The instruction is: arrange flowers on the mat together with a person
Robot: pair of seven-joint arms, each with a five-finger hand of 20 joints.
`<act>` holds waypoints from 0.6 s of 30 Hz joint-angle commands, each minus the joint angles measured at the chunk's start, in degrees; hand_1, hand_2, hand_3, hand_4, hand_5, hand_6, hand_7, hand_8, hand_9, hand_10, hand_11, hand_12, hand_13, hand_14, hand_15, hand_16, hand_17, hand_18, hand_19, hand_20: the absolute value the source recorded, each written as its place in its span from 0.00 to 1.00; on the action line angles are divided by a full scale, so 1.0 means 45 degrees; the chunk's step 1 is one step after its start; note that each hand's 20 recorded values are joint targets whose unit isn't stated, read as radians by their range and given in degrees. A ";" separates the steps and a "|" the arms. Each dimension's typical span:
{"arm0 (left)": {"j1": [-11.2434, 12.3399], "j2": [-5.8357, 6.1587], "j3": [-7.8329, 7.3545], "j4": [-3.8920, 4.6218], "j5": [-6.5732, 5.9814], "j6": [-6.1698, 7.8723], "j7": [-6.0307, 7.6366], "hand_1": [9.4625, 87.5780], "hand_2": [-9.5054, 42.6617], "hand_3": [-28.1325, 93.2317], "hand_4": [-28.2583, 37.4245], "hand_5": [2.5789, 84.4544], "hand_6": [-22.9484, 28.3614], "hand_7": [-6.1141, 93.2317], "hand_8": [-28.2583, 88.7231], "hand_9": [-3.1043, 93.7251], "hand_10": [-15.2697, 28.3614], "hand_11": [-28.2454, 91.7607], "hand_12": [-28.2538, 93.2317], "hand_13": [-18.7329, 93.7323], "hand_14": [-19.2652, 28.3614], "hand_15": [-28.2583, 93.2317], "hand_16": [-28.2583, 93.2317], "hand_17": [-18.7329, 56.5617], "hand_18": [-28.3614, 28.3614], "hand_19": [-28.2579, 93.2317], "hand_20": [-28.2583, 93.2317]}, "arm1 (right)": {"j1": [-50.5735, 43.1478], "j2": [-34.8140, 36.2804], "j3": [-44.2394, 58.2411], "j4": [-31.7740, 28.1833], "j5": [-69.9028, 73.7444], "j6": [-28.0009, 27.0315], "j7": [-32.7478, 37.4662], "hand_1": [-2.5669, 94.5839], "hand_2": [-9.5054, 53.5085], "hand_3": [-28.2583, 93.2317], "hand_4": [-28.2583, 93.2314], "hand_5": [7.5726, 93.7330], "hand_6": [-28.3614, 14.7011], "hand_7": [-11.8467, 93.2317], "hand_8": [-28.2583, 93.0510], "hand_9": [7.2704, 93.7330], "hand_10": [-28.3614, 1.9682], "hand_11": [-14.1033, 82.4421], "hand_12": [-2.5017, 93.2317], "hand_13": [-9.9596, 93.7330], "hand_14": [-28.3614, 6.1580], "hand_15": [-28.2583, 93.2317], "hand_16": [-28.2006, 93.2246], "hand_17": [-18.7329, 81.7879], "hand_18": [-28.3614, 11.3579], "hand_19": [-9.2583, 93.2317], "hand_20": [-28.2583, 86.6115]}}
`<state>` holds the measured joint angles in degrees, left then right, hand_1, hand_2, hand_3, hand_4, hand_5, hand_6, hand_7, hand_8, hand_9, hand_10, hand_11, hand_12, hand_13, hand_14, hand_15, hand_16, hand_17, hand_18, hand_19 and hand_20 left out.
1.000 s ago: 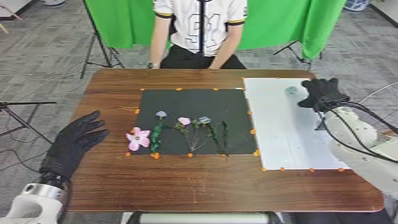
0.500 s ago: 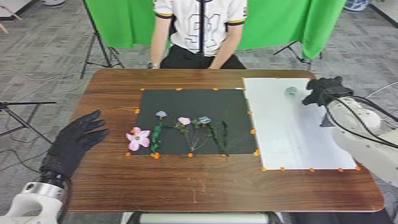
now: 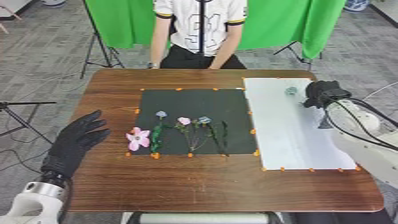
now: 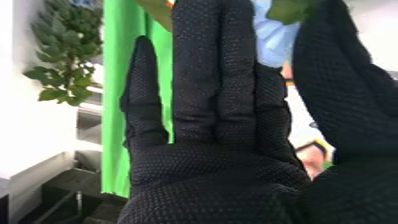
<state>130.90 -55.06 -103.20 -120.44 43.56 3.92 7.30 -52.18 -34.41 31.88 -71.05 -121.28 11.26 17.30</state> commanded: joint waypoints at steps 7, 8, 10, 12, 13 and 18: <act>0.0270 -0.0117 0.0012 0.0054 -0.0052 0.0007 -0.0120 0.20 0.14 0.81 0.05 0.38 0.51 0.29 0.15 0.34 0.62 0.47 0.38 0.41 0.71 0.64 0.21 0.16 0.87 0.65 0.34 | -0.1444 -0.0227 0.1347 -0.2481 -0.0344 0.1935 -0.1585 0.51 0.02 0.88 0.00 0.72 0.77 0.60 0.20 0.90 0.81 0.36 0.49 0.79 0.78 0.63 0.54 0.43 0.38 0.59 0.54; 0.0242 -0.0125 0.0024 0.0063 -0.0058 0.0003 -0.0134 0.20 0.14 0.81 0.05 0.38 0.51 0.29 0.15 0.34 0.62 0.47 0.38 0.41 0.71 0.64 0.21 0.16 0.87 0.65 0.34 | -0.1295 -0.0353 0.1181 -0.2748 -0.0352 0.2080 -0.1815 0.51 0.02 0.88 0.00 0.73 0.77 0.60 0.19 0.90 0.81 0.36 0.49 0.79 0.78 0.63 0.54 0.43 0.38 0.59 0.54; 0.0136 -0.0157 0.0066 0.0109 -0.0010 -0.0079 -0.0203 0.20 0.14 0.80 0.05 0.38 0.51 0.29 0.15 0.34 0.62 0.47 0.38 0.41 0.71 0.64 0.21 0.16 0.87 0.65 0.34 | -0.0830 -0.0671 0.0713 -0.3136 -0.0612 0.2135 -0.2218 0.51 0.02 0.89 0.00 0.72 0.77 0.60 0.20 0.90 0.81 0.36 0.49 0.79 0.78 0.63 0.54 0.43 0.38 0.59 0.54; 0.0051 -0.0140 0.0134 0.0126 -0.0008 -0.0119 -0.0236 0.20 0.14 0.81 0.05 0.38 0.51 0.29 0.15 0.34 0.62 0.47 0.38 0.41 0.71 0.64 0.21 0.16 0.87 0.65 0.34 | -0.0362 -0.0946 0.0169 -0.3390 -0.0740 0.2282 -0.2650 0.51 0.02 0.89 0.00 0.72 0.77 0.61 0.20 0.90 0.81 0.36 0.49 0.79 0.78 0.63 0.54 0.43 0.38 0.59 0.54; 0.0039 -0.0122 0.0177 0.0118 -0.0011 -0.0097 -0.0220 0.20 0.14 0.81 0.05 0.38 0.51 0.29 0.15 0.34 0.63 0.47 0.38 0.41 0.71 0.64 0.21 0.16 0.87 0.65 0.34 | -0.0064 -0.1138 -0.0157 -0.3427 -0.0739 0.2275 -0.2807 0.51 0.02 0.89 0.00 0.72 0.77 0.61 0.20 0.90 0.81 0.36 0.49 0.79 0.78 0.63 0.54 0.43 0.38 0.59 0.54; -0.0055 -0.0048 0.0375 0.0149 0.0025 -0.0065 -0.0204 0.20 0.15 0.80 0.05 0.38 0.51 0.29 0.15 0.34 0.63 0.47 0.38 0.41 0.71 0.64 0.21 0.16 0.87 0.65 0.34 | 0.1045 -0.2089 -0.1343 -0.3050 -0.0821 0.2169 -0.3265 0.50 0.02 0.89 0.00 0.71 0.78 0.61 0.20 0.89 0.81 0.36 0.49 0.78 0.78 0.63 0.54 0.43 0.38 0.59 0.54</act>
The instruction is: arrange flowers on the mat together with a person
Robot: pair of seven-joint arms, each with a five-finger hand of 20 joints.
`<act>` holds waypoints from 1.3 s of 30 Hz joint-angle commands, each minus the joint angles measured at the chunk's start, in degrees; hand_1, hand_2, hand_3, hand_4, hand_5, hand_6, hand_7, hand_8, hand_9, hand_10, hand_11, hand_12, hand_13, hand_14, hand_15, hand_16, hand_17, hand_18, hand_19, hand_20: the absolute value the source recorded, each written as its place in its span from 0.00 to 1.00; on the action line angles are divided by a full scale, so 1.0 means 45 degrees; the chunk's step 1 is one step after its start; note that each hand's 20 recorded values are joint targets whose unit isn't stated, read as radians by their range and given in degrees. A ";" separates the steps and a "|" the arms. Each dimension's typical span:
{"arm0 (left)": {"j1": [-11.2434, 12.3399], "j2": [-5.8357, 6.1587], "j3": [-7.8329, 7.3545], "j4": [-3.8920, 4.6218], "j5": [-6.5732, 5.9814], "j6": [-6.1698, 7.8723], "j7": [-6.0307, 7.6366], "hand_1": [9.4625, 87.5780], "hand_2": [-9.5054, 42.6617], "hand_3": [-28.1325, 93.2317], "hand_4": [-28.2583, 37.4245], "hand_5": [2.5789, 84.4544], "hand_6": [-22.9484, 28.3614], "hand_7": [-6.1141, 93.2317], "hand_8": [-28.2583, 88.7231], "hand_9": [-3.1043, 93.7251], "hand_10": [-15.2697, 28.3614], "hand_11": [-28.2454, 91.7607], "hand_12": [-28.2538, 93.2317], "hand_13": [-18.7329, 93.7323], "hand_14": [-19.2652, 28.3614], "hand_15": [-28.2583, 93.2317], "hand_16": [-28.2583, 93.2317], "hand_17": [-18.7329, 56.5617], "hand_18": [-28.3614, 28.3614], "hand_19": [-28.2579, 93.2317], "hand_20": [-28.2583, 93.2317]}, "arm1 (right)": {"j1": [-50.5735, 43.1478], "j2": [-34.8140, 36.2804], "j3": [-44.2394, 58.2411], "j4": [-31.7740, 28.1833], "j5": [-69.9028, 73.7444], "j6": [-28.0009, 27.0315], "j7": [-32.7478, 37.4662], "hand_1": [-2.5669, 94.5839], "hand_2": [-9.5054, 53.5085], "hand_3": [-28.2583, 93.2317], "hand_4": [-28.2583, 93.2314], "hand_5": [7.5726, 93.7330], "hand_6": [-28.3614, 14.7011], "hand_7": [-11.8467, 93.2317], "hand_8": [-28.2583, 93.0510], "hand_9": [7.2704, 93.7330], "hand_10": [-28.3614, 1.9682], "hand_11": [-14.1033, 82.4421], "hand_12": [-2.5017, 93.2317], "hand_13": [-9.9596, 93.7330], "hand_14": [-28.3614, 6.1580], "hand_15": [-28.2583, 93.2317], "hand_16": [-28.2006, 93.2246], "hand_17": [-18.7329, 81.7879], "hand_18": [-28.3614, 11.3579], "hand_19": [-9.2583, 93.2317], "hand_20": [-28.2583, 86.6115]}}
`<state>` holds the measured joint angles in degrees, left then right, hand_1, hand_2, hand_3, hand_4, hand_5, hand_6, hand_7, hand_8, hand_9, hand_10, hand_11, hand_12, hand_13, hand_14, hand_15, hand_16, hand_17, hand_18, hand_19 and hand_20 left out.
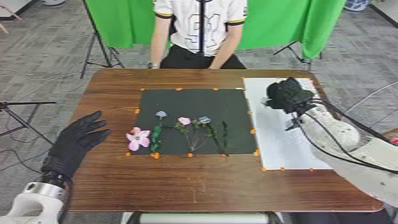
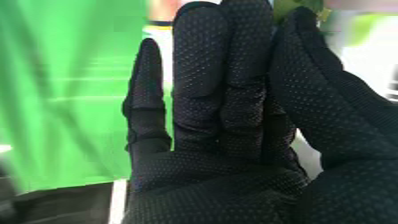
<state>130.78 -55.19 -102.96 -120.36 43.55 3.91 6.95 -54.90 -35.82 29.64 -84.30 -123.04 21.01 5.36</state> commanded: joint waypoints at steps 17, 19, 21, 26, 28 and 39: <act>0.0116 -0.0135 0.0224 0.0125 0.0110 -0.0167 -0.0102 0.20 0.14 0.80 0.05 0.38 0.51 0.29 0.15 0.34 0.62 0.47 0.38 0.41 0.71 0.64 0.21 0.16 0.86 0.65 0.34 | 0.2193 -0.2649 -0.2294 0.0899 -0.0411 -0.1405 -0.1460 0.50 0.02 0.88 0.00 0.70 0.77 0.61 0.19 0.89 0.80 0.36 0.49 0.78 0.78 0.63 0.53 0.42 0.38 0.58 0.54; 0.0152 -0.0135 0.0225 0.0107 0.0084 -0.0158 -0.0112 0.20 0.14 0.81 0.05 0.38 0.51 0.29 0.15 0.34 0.63 0.47 0.38 0.41 0.71 0.64 0.21 0.16 0.87 0.65 0.34 | 0.2212 -0.2738 -0.2487 0.1014 -0.0546 -0.1298 -0.1470 0.50 0.02 0.88 0.00 0.70 0.77 0.61 0.19 0.89 0.80 0.36 0.49 0.78 0.78 0.63 0.53 0.42 0.38 0.59 0.54; 0.0116 -0.0118 0.0259 0.0122 0.0056 -0.0163 -0.0114 0.20 0.14 0.81 0.05 0.38 0.51 0.29 0.15 0.34 0.63 0.47 0.38 0.41 0.71 0.64 0.21 0.16 0.86 0.65 0.34 | 0.2293 -0.2806 -0.2696 0.1085 -0.0585 -0.1256 -0.1454 0.50 0.03 0.88 0.00 0.70 0.77 0.62 0.19 0.89 0.80 0.36 0.49 0.78 0.78 0.63 0.53 0.42 0.38 0.58 0.54; 0.0011 -0.0042 0.0310 0.0182 0.0019 -0.0119 -0.0065 0.20 0.14 0.81 0.05 0.38 0.51 0.29 0.15 0.34 0.62 0.47 0.38 0.41 0.71 0.64 0.21 0.16 0.86 0.65 0.34 | 0.2462 -0.2898 -0.2963 0.1233 -0.0643 -0.1446 -0.1645 0.50 0.03 0.88 0.00 0.69 0.78 0.62 0.20 0.88 0.81 0.36 0.49 0.77 0.78 0.63 0.54 0.42 0.38 0.58 0.54; 0.0006 -0.0046 0.0316 0.0178 0.0040 -0.0140 -0.0069 0.20 0.14 0.81 0.05 0.38 0.51 0.29 0.15 0.34 0.62 0.47 0.38 0.41 0.71 0.64 0.21 0.16 0.87 0.65 0.34 | 0.2495 -0.2871 -0.3055 0.1222 -0.0600 -0.1414 -0.1654 0.50 0.03 0.88 0.00 0.68 0.78 0.62 0.20 0.87 0.82 0.35 0.50 0.76 0.79 0.63 0.54 0.42 0.38 0.58 0.54; 0.0028 -0.0037 0.0288 0.0182 0.0032 -0.0110 -0.0107 0.20 0.14 0.81 0.04 0.38 0.51 0.29 0.15 0.34 0.62 0.47 0.38 0.41 0.71 0.64 0.21 0.16 0.87 0.65 0.34 | 0.2349 -0.2884 -0.2630 0.1256 -0.0552 -0.1272 -0.1325 0.40 0.00 0.90 0.00 0.61 0.75 0.58 0.19 0.75 0.74 0.45 0.37 0.70 0.73 0.64 0.45 0.39 0.35 0.57 0.53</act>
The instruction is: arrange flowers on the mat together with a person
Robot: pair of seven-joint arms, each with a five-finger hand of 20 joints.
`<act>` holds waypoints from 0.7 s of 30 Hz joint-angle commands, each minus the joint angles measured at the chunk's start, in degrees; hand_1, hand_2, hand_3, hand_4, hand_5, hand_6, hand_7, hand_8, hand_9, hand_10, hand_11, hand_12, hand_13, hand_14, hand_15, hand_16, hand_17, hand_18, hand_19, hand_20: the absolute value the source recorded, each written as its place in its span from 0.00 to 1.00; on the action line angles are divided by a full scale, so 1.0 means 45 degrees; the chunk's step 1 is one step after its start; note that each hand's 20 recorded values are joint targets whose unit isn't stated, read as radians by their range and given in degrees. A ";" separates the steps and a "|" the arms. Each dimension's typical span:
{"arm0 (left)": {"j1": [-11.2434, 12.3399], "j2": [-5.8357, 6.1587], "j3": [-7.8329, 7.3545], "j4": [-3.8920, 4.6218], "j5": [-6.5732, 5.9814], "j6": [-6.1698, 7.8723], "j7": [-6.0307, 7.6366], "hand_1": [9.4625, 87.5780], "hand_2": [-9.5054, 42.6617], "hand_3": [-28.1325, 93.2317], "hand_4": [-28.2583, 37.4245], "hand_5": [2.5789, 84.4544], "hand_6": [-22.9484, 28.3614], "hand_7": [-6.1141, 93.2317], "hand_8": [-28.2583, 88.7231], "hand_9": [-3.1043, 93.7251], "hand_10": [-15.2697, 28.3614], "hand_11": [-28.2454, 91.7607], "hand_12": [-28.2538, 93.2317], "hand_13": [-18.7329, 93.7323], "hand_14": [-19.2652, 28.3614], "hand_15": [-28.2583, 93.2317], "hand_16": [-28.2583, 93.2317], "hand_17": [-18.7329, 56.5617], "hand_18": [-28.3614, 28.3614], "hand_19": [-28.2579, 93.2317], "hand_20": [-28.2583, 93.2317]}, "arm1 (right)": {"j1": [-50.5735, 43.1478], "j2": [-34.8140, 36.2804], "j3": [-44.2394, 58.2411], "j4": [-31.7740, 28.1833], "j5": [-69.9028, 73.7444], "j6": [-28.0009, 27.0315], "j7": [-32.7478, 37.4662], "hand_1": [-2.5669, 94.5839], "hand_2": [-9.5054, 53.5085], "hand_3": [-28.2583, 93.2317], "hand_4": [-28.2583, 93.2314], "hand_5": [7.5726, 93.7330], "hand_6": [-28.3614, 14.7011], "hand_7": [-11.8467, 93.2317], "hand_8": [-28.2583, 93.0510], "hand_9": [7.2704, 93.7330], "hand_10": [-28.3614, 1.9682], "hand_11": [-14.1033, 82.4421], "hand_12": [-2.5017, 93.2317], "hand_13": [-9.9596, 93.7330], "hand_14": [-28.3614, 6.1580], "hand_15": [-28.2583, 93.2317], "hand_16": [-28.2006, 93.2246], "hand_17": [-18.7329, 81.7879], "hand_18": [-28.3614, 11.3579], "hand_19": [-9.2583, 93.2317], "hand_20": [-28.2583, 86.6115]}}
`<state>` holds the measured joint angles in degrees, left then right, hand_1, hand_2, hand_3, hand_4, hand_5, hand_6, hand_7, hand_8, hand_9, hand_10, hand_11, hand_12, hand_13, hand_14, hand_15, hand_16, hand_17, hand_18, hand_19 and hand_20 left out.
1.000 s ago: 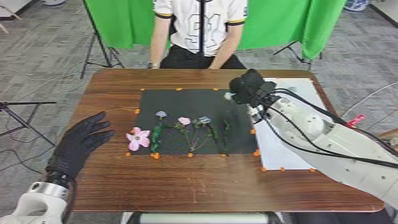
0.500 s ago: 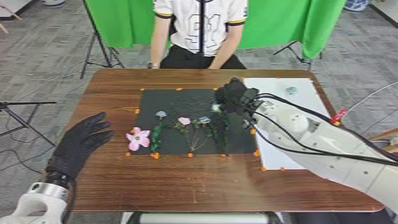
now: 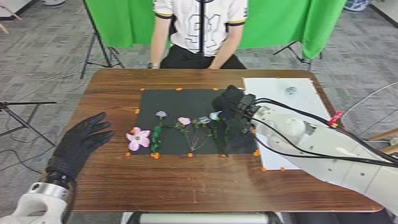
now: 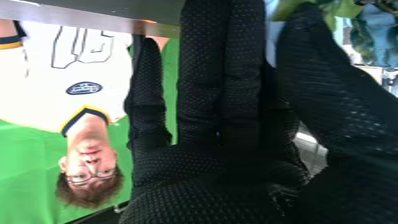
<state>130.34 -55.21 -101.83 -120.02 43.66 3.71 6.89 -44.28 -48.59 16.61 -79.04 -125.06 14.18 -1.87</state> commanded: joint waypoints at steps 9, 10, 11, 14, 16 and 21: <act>0.0123 -0.0065 0.0031 0.0109 0.0017 -0.0079 -0.0142 0.20 0.14 0.81 0.05 0.38 0.51 0.29 0.15 0.34 0.62 0.47 0.38 0.41 0.71 0.64 0.21 0.16 0.87 0.65 0.34 | -0.0043 0.0163 0.0869 0.0003 0.0037 0.0324 0.0361 0.37 0.00 0.92 0.00 0.60 0.75 0.54 0.19 0.71 0.71 0.51 0.31 0.68 0.71 0.64 0.44 0.38 0.34 0.57 0.53; 0.0183 -0.0070 0.0010 0.0080 0.0024 -0.0055 -0.0127 0.20 0.14 0.81 0.05 0.38 0.51 0.29 0.15 0.34 0.62 0.47 0.38 0.41 0.71 0.64 0.21 0.16 0.87 0.65 0.34 | -0.0096 0.0195 0.0984 -0.0043 0.0136 0.0239 0.0306 0.36 0.00 0.92 0.00 0.59 0.75 0.54 0.19 0.70 0.71 0.51 0.30 0.68 0.71 0.64 0.44 0.38 0.34 0.57 0.53; 0.0118 -0.0062 0.0034 0.0114 0.0021 -0.0070 -0.0122 0.20 0.14 0.81 0.04 0.38 0.51 0.29 0.15 0.34 0.62 0.47 0.38 0.41 0.71 0.64 0.21 0.16 0.87 0.65 0.34 | -0.0132 0.0279 0.1116 -0.0102 0.0247 0.0139 0.0146 0.36 0.00 0.92 0.00 0.59 0.75 0.54 0.19 0.69 0.71 0.51 0.30 0.68 0.71 0.64 0.43 0.38 0.34 0.57 0.53; 0.0157 -0.0102 -0.0004 0.0093 0.0030 -0.0066 -0.0168 0.20 0.14 0.81 0.04 0.38 0.51 0.29 0.15 0.34 0.62 0.47 0.38 0.41 0.71 0.64 0.21 0.16 0.87 0.65 0.34 | -0.0334 0.0353 0.1446 -0.0217 0.0795 -0.0035 -0.0152 0.31 0.00 0.95 0.00 0.60 0.76 0.50 0.12 0.68 0.69 0.51 0.29 0.66 0.69 0.64 0.43 0.37 0.32 0.56 0.53; 0.0141 -0.0094 0.0003 0.0104 0.0033 -0.0067 -0.0173 0.20 0.14 0.81 0.04 0.38 0.51 0.29 0.15 0.34 0.62 0.47 0.38 0.41 0.71 0.64 0.21 0.16 0.87 0.65 0.34 | -0.0433 0.0416 0.1615 -0.0339 0.0816 -0.0153 -0.0192 0.29 0.01 0.95 0.00 0.60 0.76 0.49 0.07 0.68 0.68 0.50 0.29 0.66 0.68 0.64 0.43 0.36 0.31 0.56 0.53; 0.0060 -0.0105 0.0010 0.0106 0.0055 -0.0113 -0.0169 0.20 0.14 0.81 0.04 0.38 0.51 0.29 0.15 0.34 0.62 0.47 0.38 0.41 0.71 0.64 0.21 0.16 0.87 0.65 0.33 | -0.2305 0.0850 0.4146 -0.1722 0.2169 -0.0609 -0.0285 0.25 0.03 0.95 0.00 0.58 0.73 0.47 0.07 0.65 0.66 0.49 0.29 0.63 0.65 0.63 0.43 0.35 0.29 0.55 0.53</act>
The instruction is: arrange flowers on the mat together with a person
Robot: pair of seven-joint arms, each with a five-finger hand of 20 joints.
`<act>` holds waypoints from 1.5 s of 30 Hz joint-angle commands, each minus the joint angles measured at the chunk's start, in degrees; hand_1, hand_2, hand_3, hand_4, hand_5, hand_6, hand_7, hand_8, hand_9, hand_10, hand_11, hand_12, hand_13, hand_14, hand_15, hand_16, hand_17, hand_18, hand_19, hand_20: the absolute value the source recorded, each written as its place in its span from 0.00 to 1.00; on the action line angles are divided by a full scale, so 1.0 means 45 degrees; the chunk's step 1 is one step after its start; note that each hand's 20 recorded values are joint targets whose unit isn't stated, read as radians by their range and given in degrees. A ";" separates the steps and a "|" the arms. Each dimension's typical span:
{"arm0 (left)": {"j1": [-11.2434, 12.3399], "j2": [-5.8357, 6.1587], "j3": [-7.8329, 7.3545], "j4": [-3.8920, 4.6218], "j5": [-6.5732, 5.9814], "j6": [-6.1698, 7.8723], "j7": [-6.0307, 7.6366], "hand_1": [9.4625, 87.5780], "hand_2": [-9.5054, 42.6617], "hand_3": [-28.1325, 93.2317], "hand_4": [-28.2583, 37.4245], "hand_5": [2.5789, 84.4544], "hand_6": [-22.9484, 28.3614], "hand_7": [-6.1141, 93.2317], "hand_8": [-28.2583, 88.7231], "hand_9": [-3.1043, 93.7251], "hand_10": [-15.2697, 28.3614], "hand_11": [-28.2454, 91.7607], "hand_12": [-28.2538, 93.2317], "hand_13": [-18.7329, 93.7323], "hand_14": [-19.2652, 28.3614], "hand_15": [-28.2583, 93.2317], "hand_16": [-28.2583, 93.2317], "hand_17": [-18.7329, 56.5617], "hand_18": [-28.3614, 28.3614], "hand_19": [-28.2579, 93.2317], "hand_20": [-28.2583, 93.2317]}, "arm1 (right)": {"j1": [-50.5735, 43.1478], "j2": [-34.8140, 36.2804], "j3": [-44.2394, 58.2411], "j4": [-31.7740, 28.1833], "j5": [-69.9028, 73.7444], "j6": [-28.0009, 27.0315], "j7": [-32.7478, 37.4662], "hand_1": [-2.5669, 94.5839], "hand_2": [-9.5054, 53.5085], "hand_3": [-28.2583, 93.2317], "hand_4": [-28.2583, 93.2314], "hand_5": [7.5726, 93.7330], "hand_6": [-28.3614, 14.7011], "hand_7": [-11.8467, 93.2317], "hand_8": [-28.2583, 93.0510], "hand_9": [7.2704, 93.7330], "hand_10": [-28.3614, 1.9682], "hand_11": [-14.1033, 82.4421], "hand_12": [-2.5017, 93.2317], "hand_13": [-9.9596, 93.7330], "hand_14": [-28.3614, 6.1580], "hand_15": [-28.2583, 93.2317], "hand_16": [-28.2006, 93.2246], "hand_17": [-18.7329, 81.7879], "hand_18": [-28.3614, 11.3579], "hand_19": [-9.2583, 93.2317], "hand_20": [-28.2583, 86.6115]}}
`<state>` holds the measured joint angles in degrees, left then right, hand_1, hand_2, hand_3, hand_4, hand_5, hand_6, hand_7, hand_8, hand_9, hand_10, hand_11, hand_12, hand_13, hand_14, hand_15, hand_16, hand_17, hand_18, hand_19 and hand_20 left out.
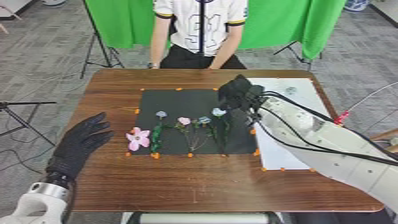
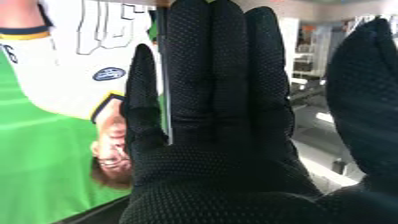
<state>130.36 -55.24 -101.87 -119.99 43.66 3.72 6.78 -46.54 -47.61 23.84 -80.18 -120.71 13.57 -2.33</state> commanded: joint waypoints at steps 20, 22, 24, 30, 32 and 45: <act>0.0174 -0.0197 -0.0346 -0.0043 0.0164 -0.0299 0.0084 0.19 0.13 0.81 0.04 0.38 0.51 0.29 0.15 0.34 0.62 0.47 0.38 0.41 0.71 0.64 0.21 0.16 0.87 0.65 0.34 | -1.4674 -0.0153 1.6254 -0.6865 1.7416 -0.4660 -0.1861 0.19 0.21 0.95 0.03 0.44 0.57 0.23 0.16 0.46 0.46 0.27 0.26 0.49 0.46 0.49 0.43 0.29 0.18 0.49 0.47; 0.0166 -0.0308 -0.0327 -0.0070 0.0189 -0.0367 0.0112 0.19 0.13 0.81 0.04 0.38 0.51 0.29 0.15 0.34 0.62 0.47 0.38 0.41 0.71 0.64 0.21 0.16 0.87 0.65 0.34 | -1.5593 -0.0474 1.6753 -0.7106 1.7506 -0.3969 -0.1786 0.19 0.21 0.95 0.03 0.45 0.57 0.23 0.17 0.47 0.46 0.27 0.27 0.49 0.46 0.49 0.43 0.29 0.18 0.49 0.47; 0.0228 -0.0348 -0.0296 -0.0102 0.0185 -0.0330 0.0167 0.19 0.13 0.81 0.04 0.38 0.51 0.29 0.15 0.34 0.63 0.47 0.38 0.41 0.71 0.64 0.21 0.16 0.87 0.65 0.34 | -1.6501 -0.0867 1.7397 -0.7371 1.7211 -0.4011 -0.1593 0.19 0.20 0.96 0.03 0.46 0.56 0.25 0.16 0.47 0.46 0.29 0.27 0.49 0.47 0.49 0.44 0.29 0.18 0.50 0.48; 0.0401 -0.0252 -0.0199 -0.0208 0.0849 -0.0084 0.0129 0.19 0.13 0.81 0.04 0.38 0.51 0.29 0.15 0.34 0.62 0.47 0.38 0.41 0.71 0.64 0.21 0.16 0.87 0.65 0.34 | -1.7654 -0.2223 1.8087 -0.8283 1.4876 -0.3520 -0.0883 0.19 0.18 0.95 0.03 0.48 0.57 0.31 0.16 0.47 0.45 0.29 0.27 0.49 0.47 0.49 0.44 0.29 0.18 0.51 0.48; 0.0450 -0.0333 -0.0161 -0.0398 0.0728 -0.0093 0.0229 0.19 0.13 0.81 0.04 0.38 0.51 0.29 0.15 0.34 0.62 0.47 0.38 0.41 0.71 0.64 0.21 0.16 0.87 0.65 0.34 | -1.7680 -0.2663 1.8044 -0.8441 1.4790 -0.3559 -0.0882 0.19 0.18 0.95 0.03 0.47 0.57 0.31 0.15 0.47 0.45 0.29 0.27 0.49 0.47 0.49 0.44 0.29 0.18 0.51 0.48; -0.0131 -0.0171 0.0133 -0.0647 0.1201 -0.0189 0.0150 0.20 0.14 0.81 0.04 0.38 0.51 0.29 0.15 0.34 0.62 0.47 0.38 0.41 0.71 0.63 0.21 0.16 0.87 0.65 0.33 | -1.7655 -0.3642 1.8013 -0.8596 1.3792 -0.3821 -0.0448 0.19 0.20 0.94 0.03 0.40 0.56 0.22 0.16 0.42 0.45 0.25 0.26 0.46 0.45 0.44 0.43 0.31 0.16 0.48 0.45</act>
<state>131.06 -56.27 -101.89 -123.72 48.16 2.78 7.83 -125.20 -64.50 104.30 -118.25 -58.67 -4.67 -4.10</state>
